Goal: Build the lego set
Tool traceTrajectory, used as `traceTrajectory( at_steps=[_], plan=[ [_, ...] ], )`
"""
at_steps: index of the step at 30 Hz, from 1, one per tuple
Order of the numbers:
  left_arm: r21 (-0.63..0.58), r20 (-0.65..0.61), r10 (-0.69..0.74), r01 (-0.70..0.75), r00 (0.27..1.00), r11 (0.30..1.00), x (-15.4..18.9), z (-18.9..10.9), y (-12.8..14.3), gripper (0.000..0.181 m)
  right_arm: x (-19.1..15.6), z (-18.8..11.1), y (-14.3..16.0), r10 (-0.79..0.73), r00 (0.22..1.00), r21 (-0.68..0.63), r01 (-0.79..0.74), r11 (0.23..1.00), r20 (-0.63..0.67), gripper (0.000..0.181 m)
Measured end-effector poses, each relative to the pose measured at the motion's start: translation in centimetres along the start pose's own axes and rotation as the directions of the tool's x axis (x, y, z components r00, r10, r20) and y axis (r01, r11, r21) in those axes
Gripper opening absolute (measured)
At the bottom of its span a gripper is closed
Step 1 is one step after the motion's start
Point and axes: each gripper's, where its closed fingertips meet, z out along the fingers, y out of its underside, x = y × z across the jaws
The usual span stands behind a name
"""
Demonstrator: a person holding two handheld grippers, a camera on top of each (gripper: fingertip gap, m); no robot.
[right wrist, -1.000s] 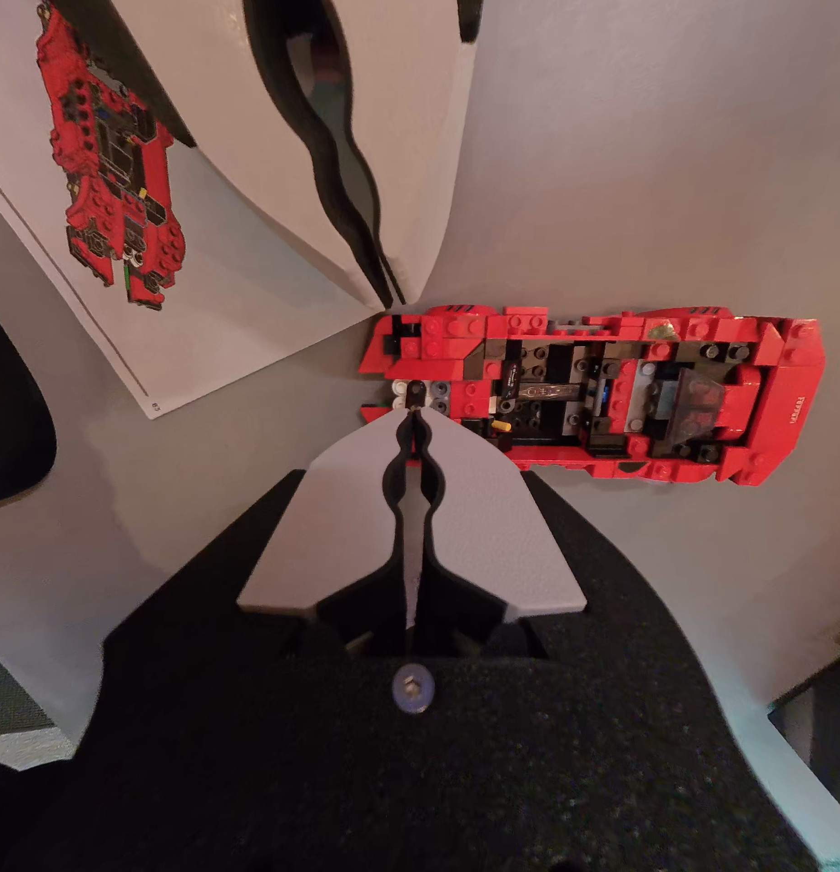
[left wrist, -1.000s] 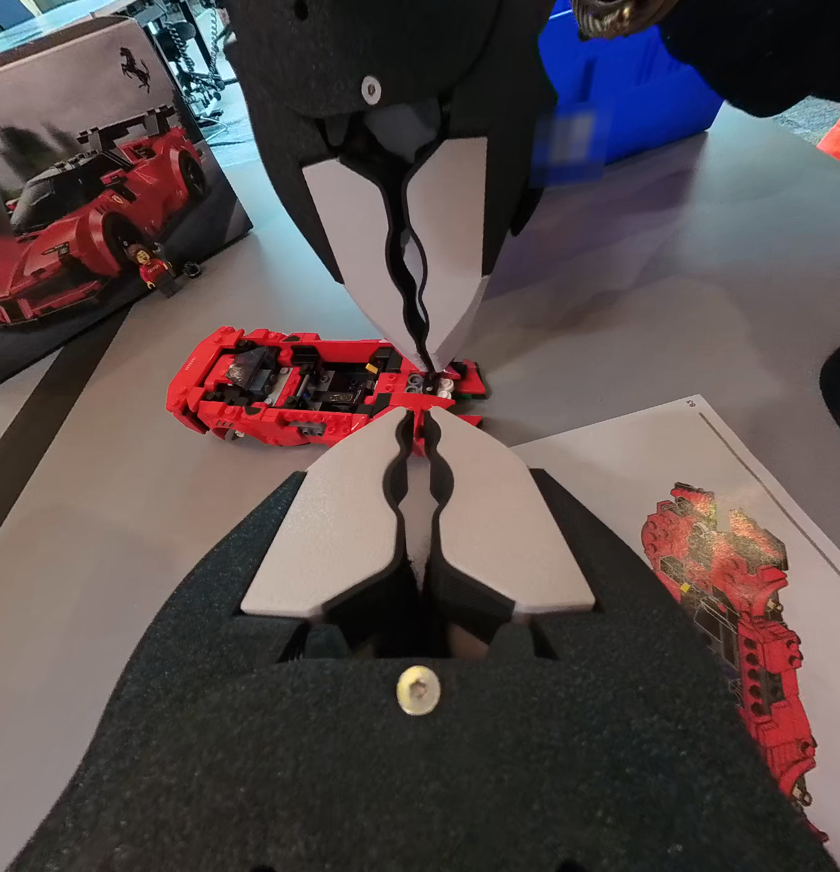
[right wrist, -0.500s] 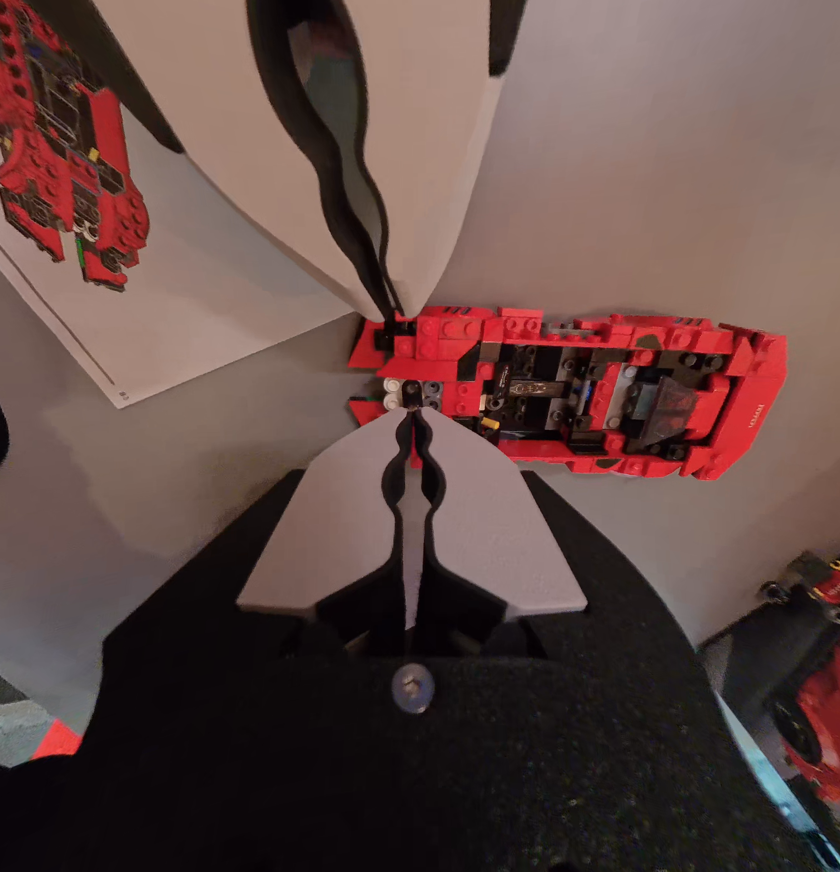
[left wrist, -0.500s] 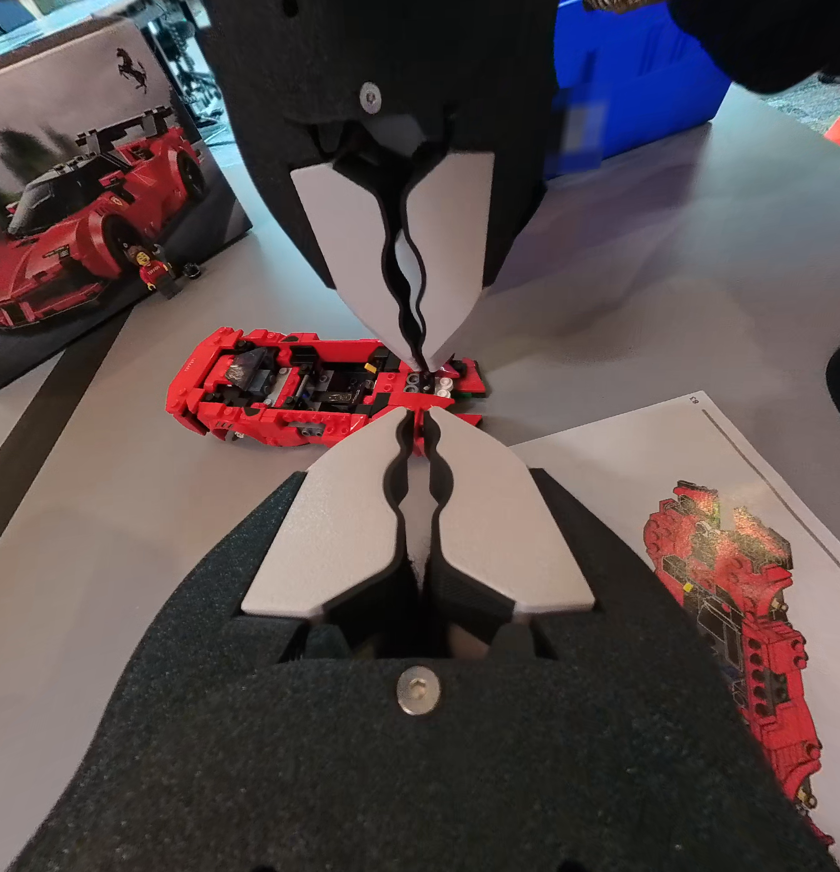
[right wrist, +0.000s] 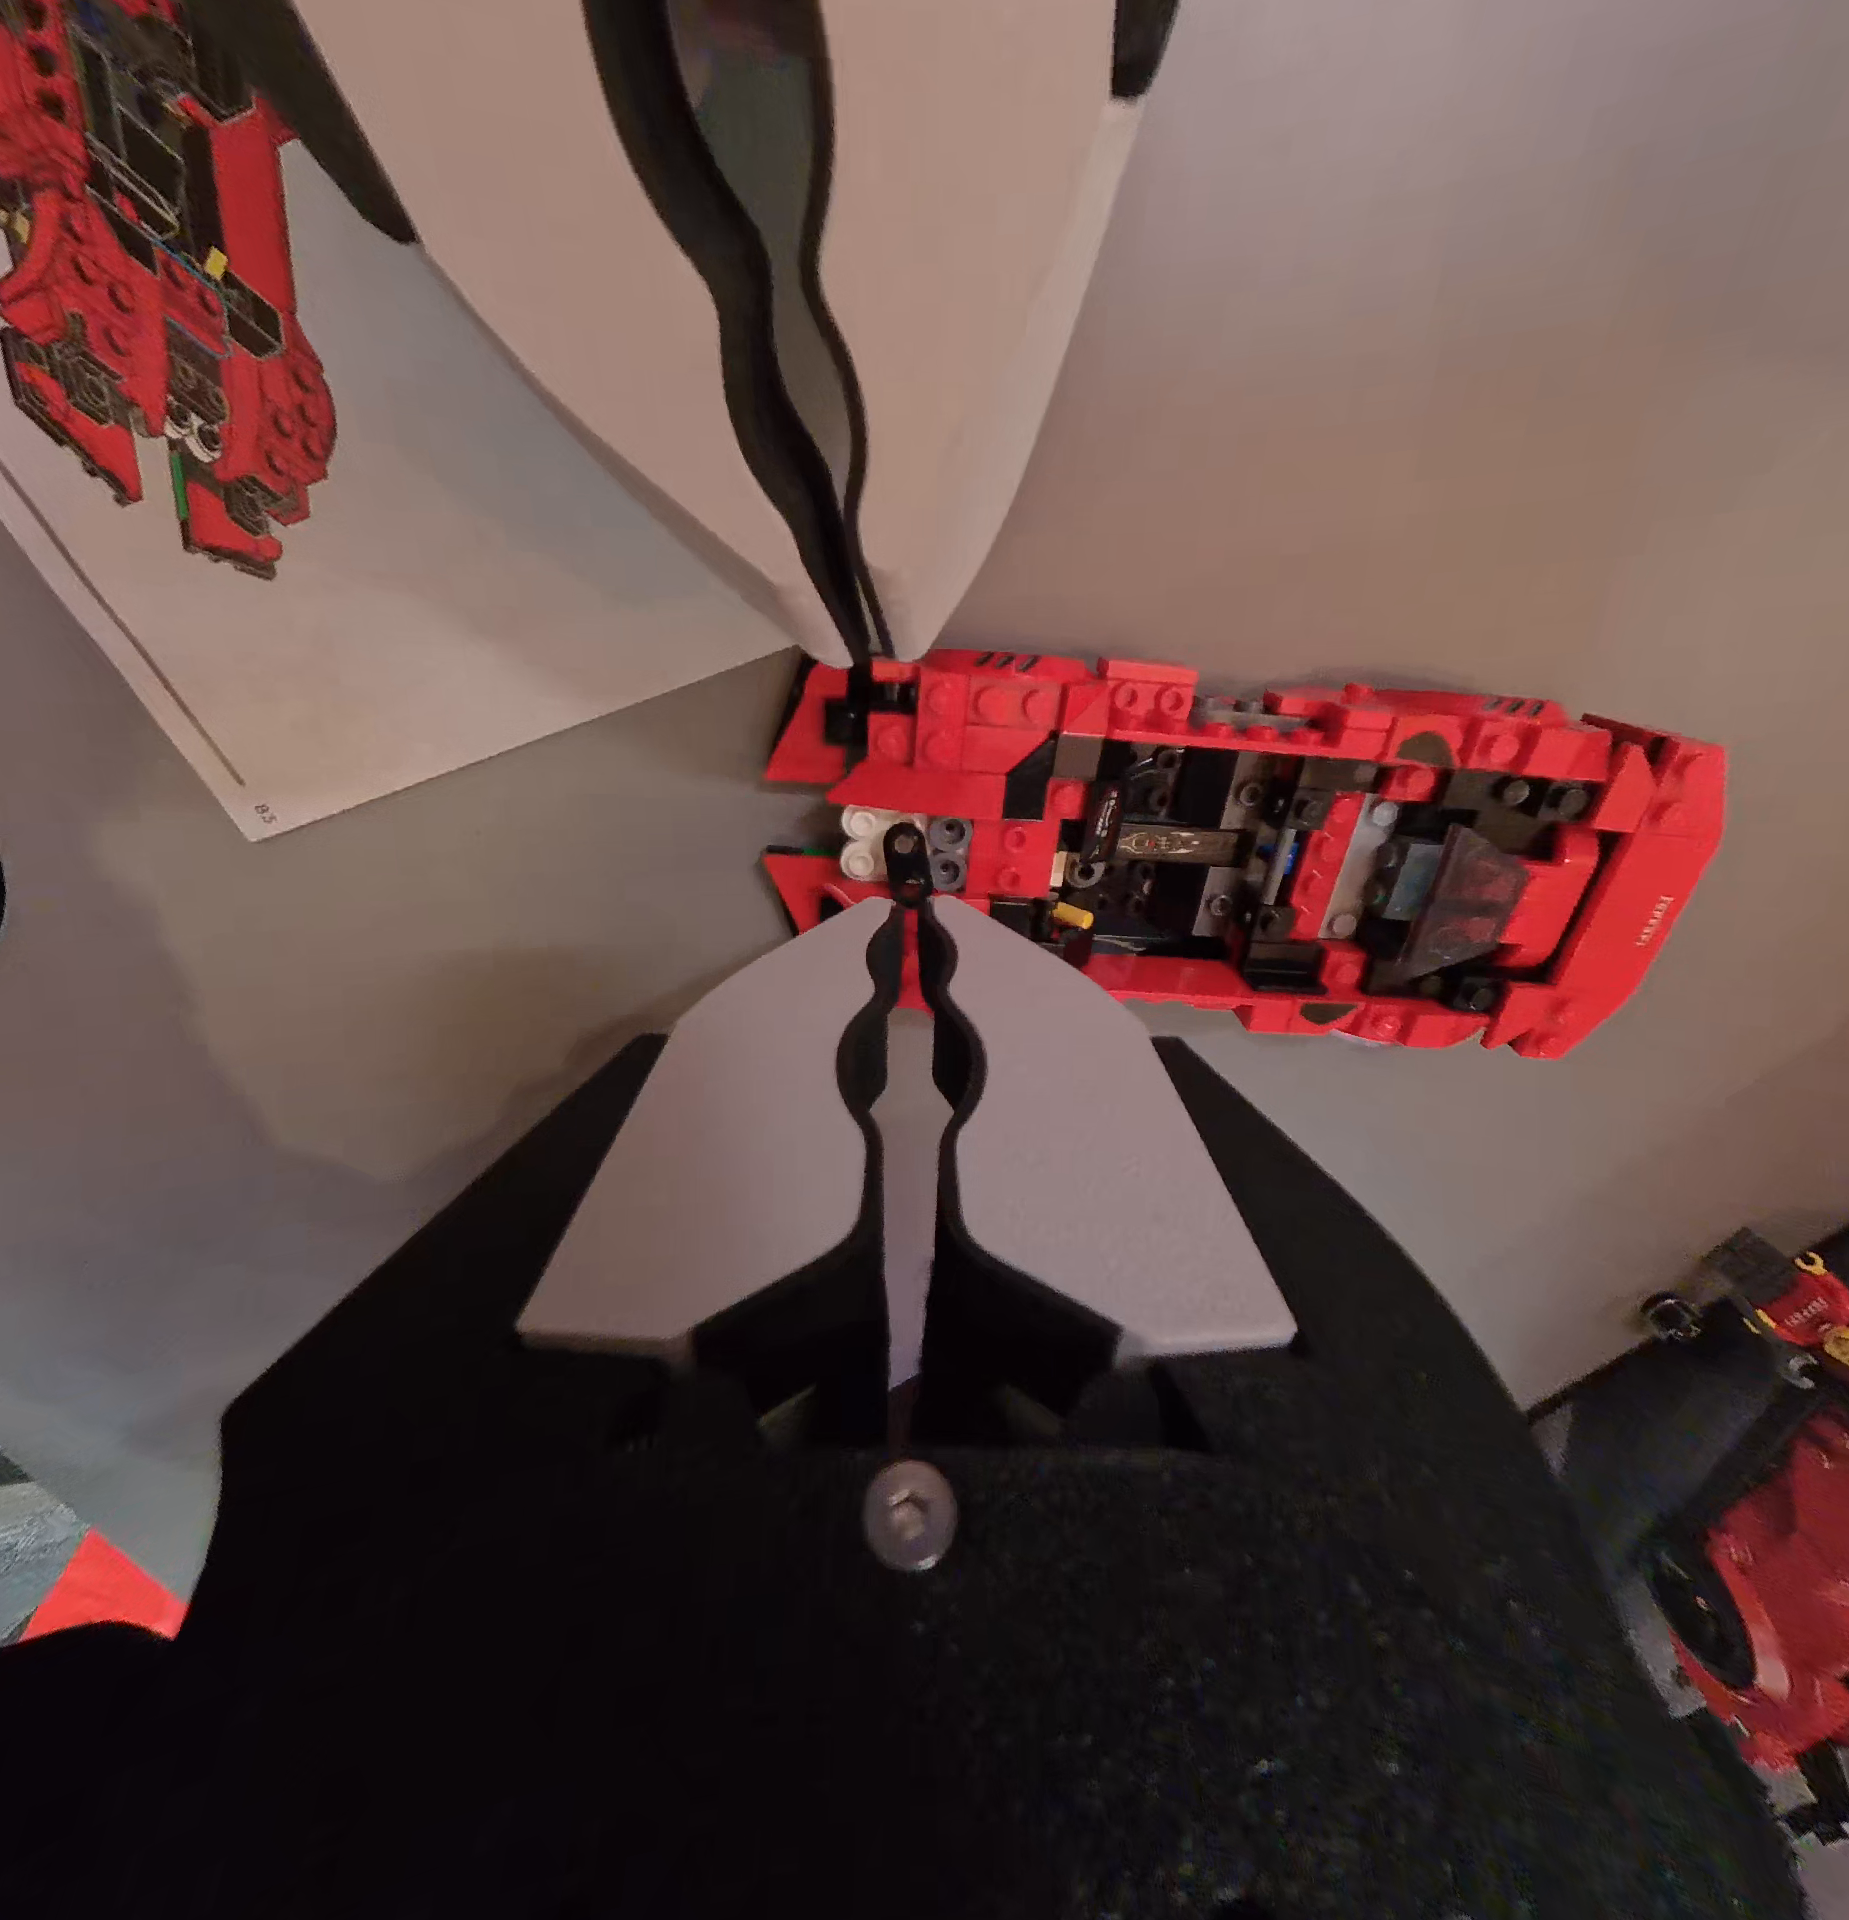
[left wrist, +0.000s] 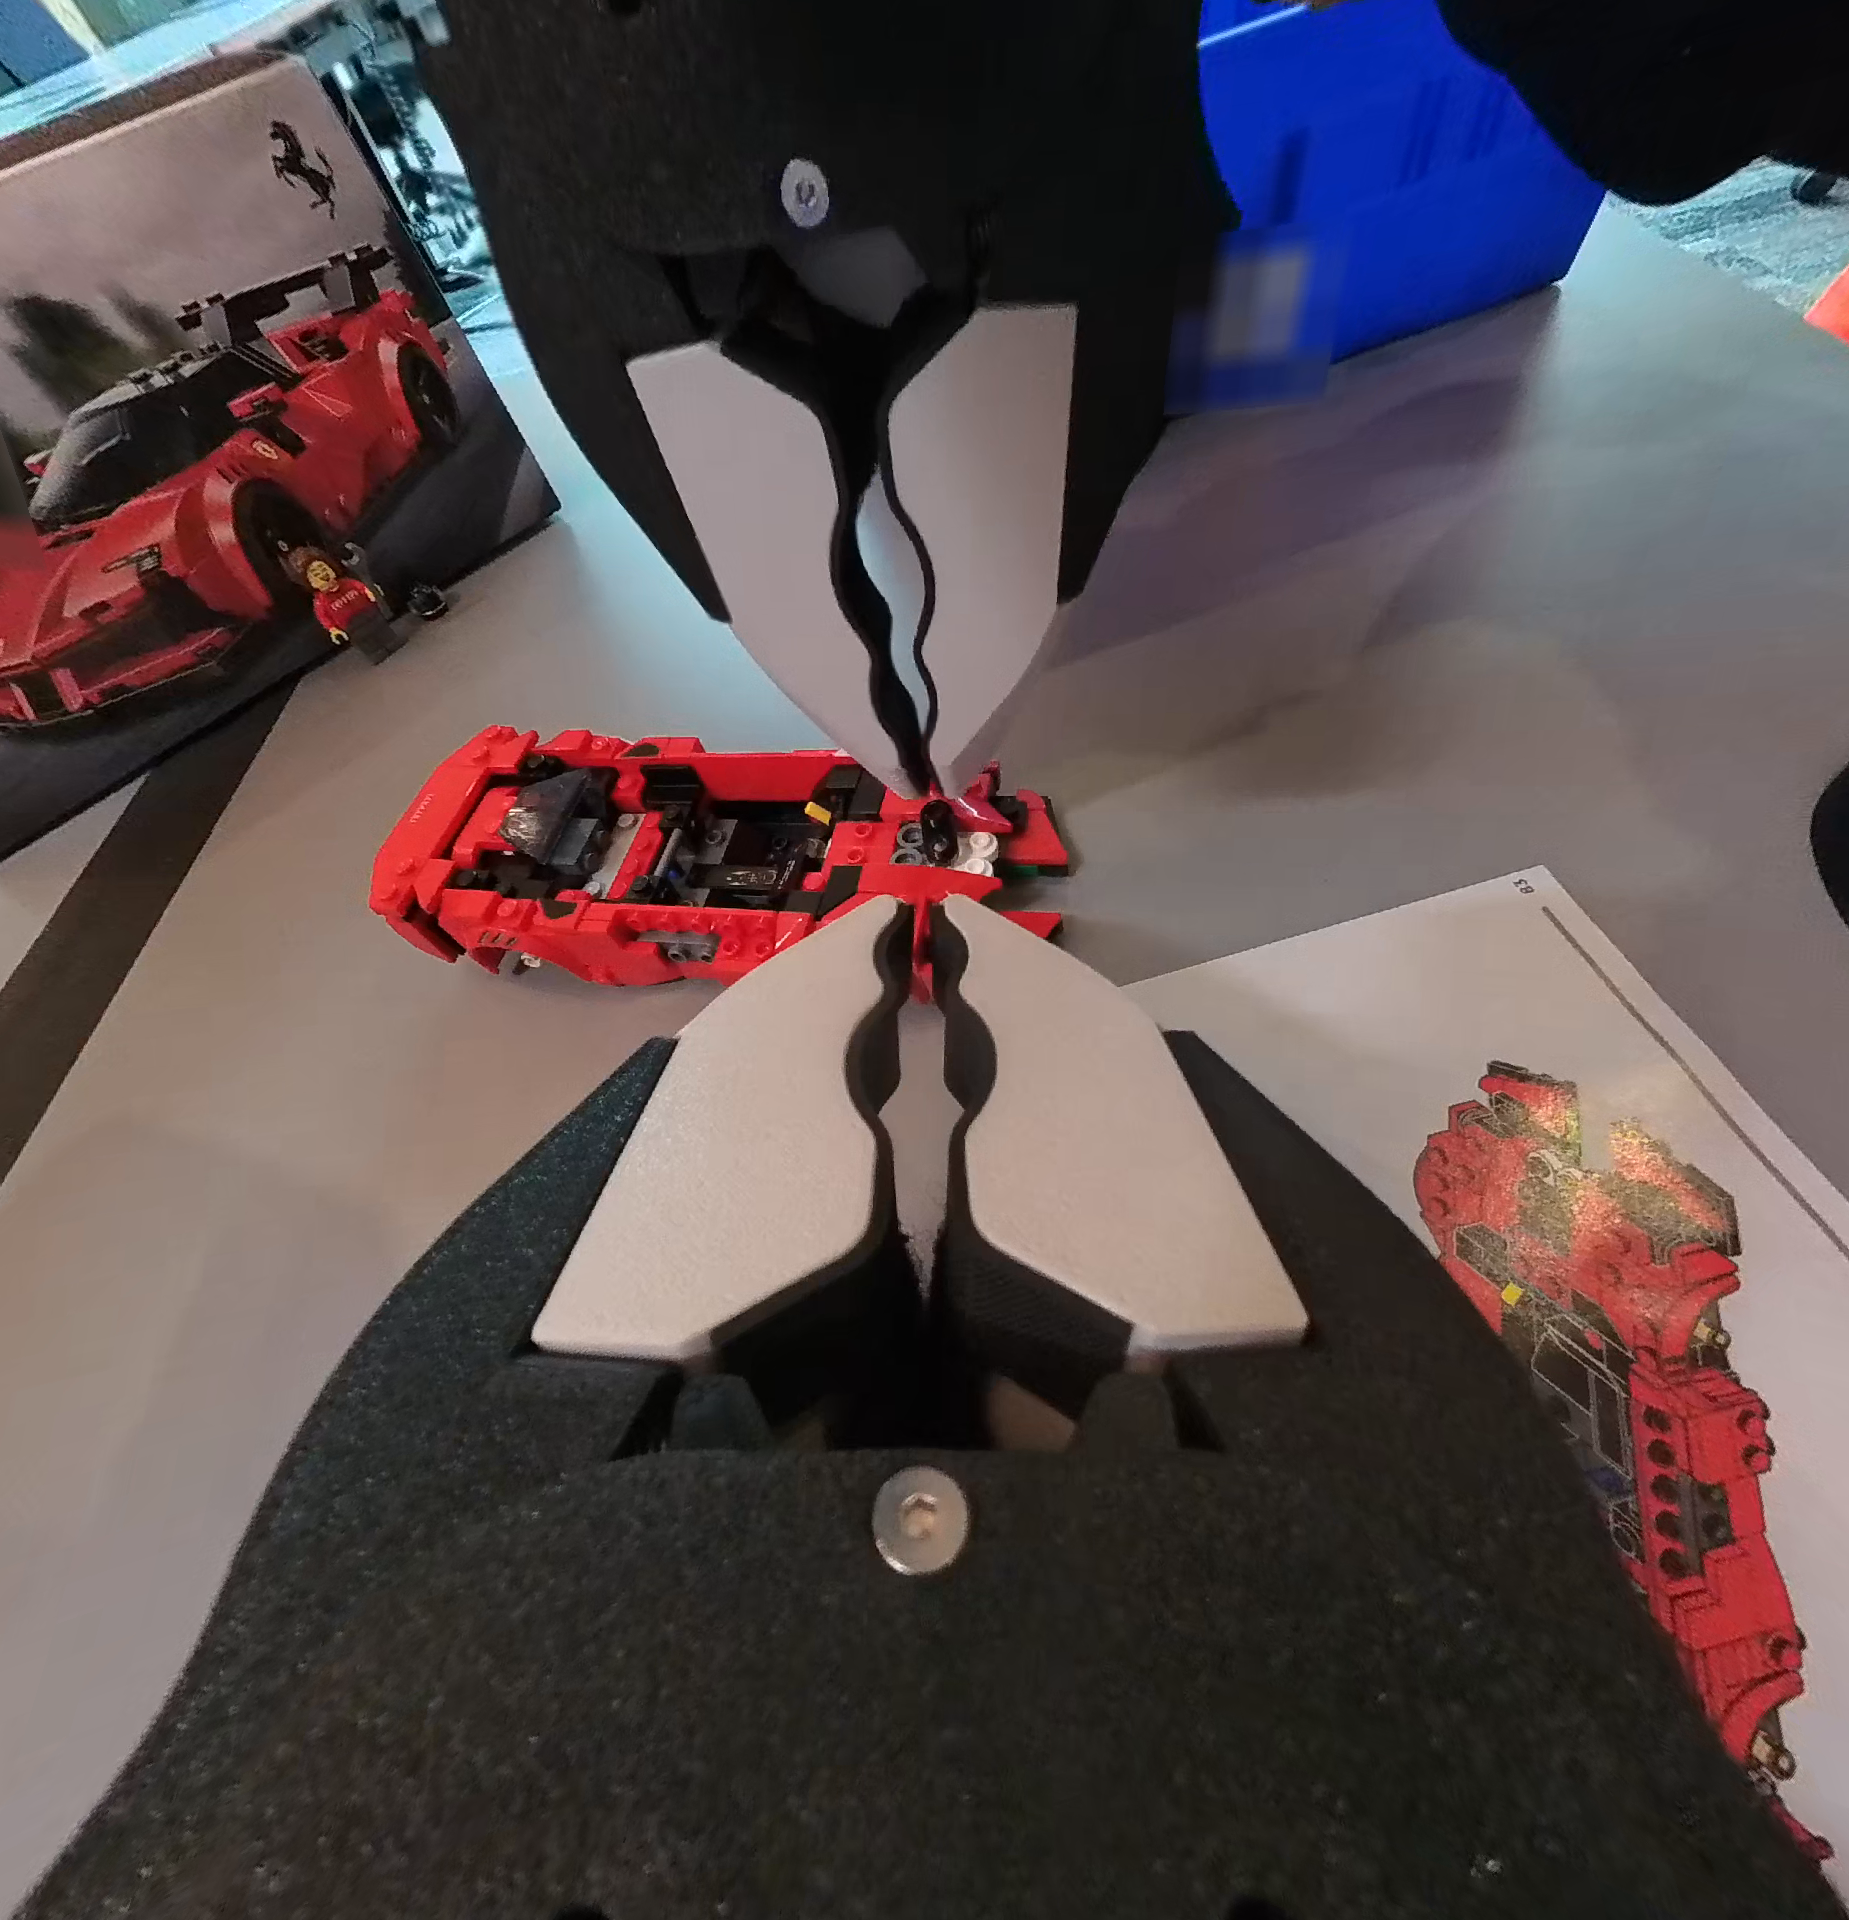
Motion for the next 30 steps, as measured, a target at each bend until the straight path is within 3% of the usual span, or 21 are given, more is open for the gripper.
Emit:
traceTrajectory(
  at_steps=[10,15,23,30],
  plan=[
    [0.002,-0.001,-0.001,0.001,1.0,1.0,0.0,0.0,0.0,0.002,-0.3,0.1,-0.7,-0.112,0.994,-0.017,0.112,0.994,0.004,0.01],
    [0.004,-0.002,-0.001,0.001,1.0,1.0,0.0,0.0,0.0,0.002,0.0,0.6,-0.8,-0.103,0.995,-0.016,0.104,0.995,0.015,0.008],
    [0.005,-0.003,-0.006,0.006,1.0,1.0,0.0,0.0,0.0,0.002,0.1,0.1,-1.2,0.004,0.999,0.127,-0.008,0.992,0.035,0.007],
    [0.007,-0.002,-0.007,0.007,1.0,1.0,-0.1,-0.1,-0.1,0.002,0.0,0.5,-0.8,-0.006,1.0,0.081,0.008,0.997,-0.019,0.007]
  ],
)
